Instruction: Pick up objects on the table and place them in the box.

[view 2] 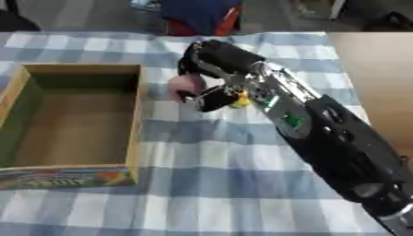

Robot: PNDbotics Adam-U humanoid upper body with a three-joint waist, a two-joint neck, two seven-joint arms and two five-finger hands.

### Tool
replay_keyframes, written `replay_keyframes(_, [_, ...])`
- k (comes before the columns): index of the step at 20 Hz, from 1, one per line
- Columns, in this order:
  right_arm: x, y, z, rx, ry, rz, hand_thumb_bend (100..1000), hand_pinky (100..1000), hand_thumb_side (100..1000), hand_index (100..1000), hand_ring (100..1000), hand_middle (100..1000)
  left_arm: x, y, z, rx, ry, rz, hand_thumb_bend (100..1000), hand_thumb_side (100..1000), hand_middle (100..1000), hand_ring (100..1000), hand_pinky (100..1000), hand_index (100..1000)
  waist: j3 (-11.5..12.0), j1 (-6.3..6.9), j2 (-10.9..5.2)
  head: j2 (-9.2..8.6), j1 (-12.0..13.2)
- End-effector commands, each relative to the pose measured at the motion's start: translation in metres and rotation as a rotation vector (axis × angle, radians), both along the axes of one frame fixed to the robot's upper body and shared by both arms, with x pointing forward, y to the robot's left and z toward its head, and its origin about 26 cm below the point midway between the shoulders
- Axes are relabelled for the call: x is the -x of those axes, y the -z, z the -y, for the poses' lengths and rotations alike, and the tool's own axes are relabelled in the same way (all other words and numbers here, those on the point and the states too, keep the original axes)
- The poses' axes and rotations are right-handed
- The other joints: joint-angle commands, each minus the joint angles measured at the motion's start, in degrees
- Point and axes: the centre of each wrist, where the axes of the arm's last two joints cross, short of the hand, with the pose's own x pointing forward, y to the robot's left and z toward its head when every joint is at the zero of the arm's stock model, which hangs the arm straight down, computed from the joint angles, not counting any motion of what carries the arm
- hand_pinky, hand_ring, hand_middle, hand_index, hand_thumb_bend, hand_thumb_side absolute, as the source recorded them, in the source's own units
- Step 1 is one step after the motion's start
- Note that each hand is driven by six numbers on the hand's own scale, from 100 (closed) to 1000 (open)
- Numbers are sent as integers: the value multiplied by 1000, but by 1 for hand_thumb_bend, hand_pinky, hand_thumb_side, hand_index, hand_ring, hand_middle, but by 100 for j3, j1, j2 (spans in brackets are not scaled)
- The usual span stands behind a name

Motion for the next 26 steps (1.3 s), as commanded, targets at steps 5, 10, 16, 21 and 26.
replay_keyframes(5, [14,-49,-29,-94,-90,92,100,492,199,537,533,373,3,-8,0,-21,7,21,422,563,529,583,358,788,22,42,-168,2,-80])
replay_keyframes(10, [21,-65,-69,-142,-190,71,100,490,211,534,522,366,2,-8,1,-22,17,21,422,563,530,584,358,788,59,67,-186,20,-200])
replay_keyframes(16, [28,-66,-118,-181,-280,-4,100,490,233,537,515,365,1,-8,3,-22,31,20,422,565,530,585,359,788,175,80,-217,66,-305])
replay_keyframes(21, [36,-58,-156,-175,-347,-36,100,490,228,536,515,366,1,-9,4,-25,39,23,422,565,531,585,359,791,232,87,-246,113,-405])
replay_keyframes(26, [42,-34,-192,-141,-393,-83,100,489,235,534,514,363,0,-10,4,-20,40,31,422,563,531,586,359,793,240,83,-260,144,-550])
